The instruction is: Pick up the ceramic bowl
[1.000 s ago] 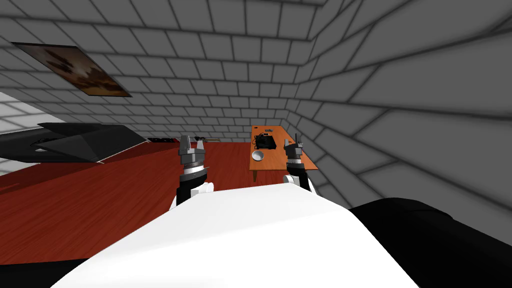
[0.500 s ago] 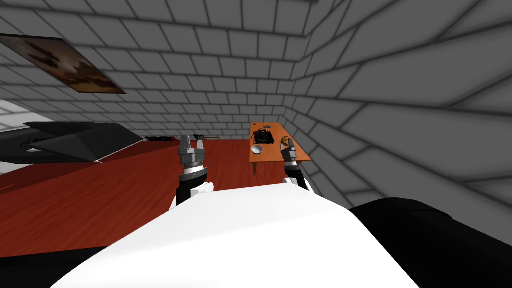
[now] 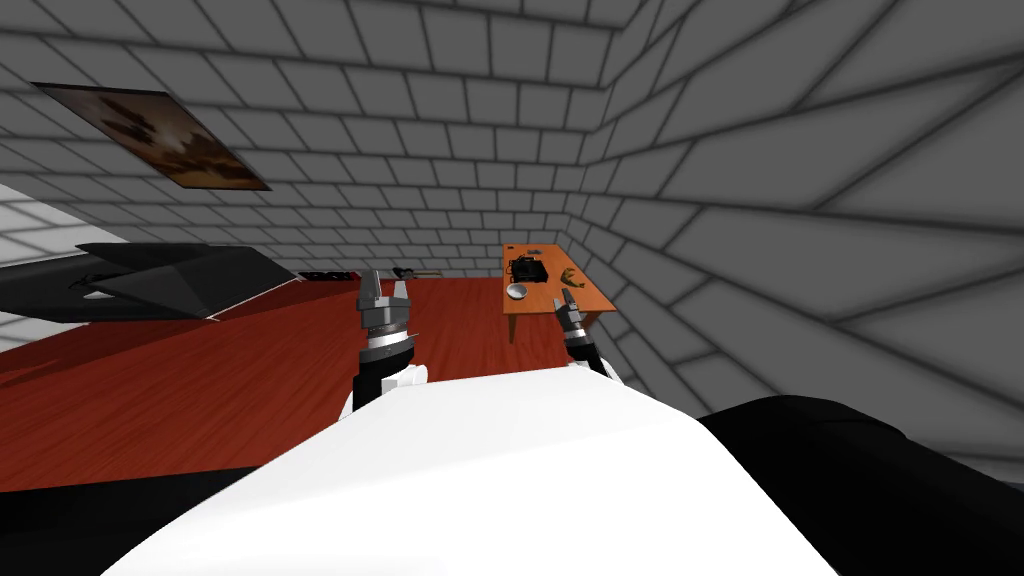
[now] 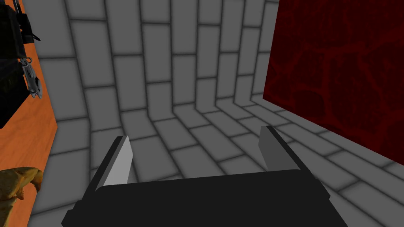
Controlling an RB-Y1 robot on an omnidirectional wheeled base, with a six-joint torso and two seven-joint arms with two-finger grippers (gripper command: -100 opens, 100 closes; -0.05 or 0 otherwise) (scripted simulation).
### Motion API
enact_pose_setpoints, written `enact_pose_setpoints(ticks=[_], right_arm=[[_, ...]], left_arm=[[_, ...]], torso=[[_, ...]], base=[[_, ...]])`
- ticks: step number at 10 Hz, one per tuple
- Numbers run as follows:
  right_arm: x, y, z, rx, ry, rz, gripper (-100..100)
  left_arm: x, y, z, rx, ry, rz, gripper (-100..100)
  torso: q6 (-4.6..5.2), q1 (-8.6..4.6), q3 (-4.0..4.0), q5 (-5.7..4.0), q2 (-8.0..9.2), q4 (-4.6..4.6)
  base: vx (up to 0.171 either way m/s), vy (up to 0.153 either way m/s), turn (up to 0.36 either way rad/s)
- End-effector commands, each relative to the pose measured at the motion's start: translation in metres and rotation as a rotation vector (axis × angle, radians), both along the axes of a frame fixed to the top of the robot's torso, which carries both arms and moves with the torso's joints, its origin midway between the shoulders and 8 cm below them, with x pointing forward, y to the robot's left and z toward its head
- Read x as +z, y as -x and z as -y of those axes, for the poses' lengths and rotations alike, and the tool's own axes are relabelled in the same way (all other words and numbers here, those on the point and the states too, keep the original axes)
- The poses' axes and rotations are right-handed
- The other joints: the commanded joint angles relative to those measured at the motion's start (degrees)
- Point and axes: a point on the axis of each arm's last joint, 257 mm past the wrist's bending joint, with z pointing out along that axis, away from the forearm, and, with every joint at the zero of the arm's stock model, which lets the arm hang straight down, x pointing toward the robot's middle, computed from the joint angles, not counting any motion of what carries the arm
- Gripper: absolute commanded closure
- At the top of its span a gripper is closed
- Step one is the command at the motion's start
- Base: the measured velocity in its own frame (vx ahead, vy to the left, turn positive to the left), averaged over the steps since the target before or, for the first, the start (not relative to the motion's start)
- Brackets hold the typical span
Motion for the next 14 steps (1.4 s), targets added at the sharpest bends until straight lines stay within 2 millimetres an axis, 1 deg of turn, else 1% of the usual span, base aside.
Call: enact_pose_setpoints(ticks=[1,2,4,5,6,7,8,9,10,11,12,13,14], right_arm=[[-0.025,-0.001,-0.008,0.026,0.056,-0.048,-100],[-0.030,-0.001,-0.007,0.025,0.056,-0.057,-100],[-0.066,-0.001,-0.014,0.065,0.147,-0.124,-100],[-0.074,0.000,-0.012,0.062,0.149,-0.139,-100],[-0.091,0.001,-0.014,0.086,0.201,-0.170,-100],[-0.097,0.001,-0.012,0.083,0.203,-0.182,-100],[-0.116,0.004,-0.014,0.107,0.260,-0.216,-100],[-0.121,0.005,-0.012,0.105,0.261,-0.226,-100],[-0.138,0.008,-0.012,0.130,0.322,-0.255,-100],[-0.146,0.009,-0.009,0.127,0.325,-0.271,-100],[-0.161,0.012,-0.009,0.154,0.389,-0.294,-100],[-0.171,0.014,-0.005,0.150,0.392,-0.316,-100],[-0.188,0.019,-0.002,0.176,0.461,-0.345,-100]], left_arm=[[0.000,0.000,0.000,0.000,0.000,0.000,0],[0.000,0.000,0.000,0.000,0.000,0.000,0],[0.000,0.000,0.000,0.000,0.000,0.000,0],[0.000,0.000,0.000,0.000,0.000,0.000,0],[0.000,0.000,0.000,0.000,0.000,0.000,0],[0.000,0.000,0.000,0.000,0.000,0.000,0],[0.000,0.000,0.000,0.000,0.000,0.000,0],[0.000,0.000,0.000,0.000,0.000,0.000,0],[0.000,0.000,0.000,0.000,0.000,0.000,0],[0.000,0.000,0.000,0.000,0.000,0.000,0],[0.000,0.000,0.000,0.000,0.000,0.000,0],[0.000,0.000,0.000,0.000,0.000,0.000,0],[0.000,0.000,0.000,0.000,0.000,0.000,0]], torso=[[0.00,0.00,0.00,0.00,0.00,0.00],[0.00,0.09,0.02,0.01,0.04,0.01],[-0.01,0.10,-0.07,0.02,-0.13,-0.03],[-0.01,0.18,-0.02,0.03,-0.03,-0.01],[0.01,0.11,-0.06,0.03,-0.12,-0.01],[-0.01,0.12,-0.10,0.02,-0.19,-0.04],[0.00,0.05,-0.16,0.02,-0.30,-0.05],[-0.01,0.07,-0.18,0.01,-0.33,-0.07],[0.01,0.05,-0.20,0.01,-0.37,-0.07],[-0.01,0.08,-0.21,0.02,-0.37,-0.07],[0.00,0.06,-0.22,0.02,-0.41,-0.08],[-0.01,0.07,-0.22,0.02,-0.39,-0.08],[0.01,0.04,-0.22,0.01,-0.39,-0.07]], base=[[-0.161,0.064,0.047],[-0.119,0.063,0.011],[-0.131,0.077,0.070],[-0.108,0.068,0.020],[-0.088,0.072,0.055],[-0.062,0.054,0.036],[-0.060,0.060,0.106],[-0.049,0.055,0.039],[-0.053,0.069,0.086],[-0.042,0.060,0.052],[-0.052,0.065,0.118],[-0.050,0.058,0.054],[-0.049,0.080,0.117]])
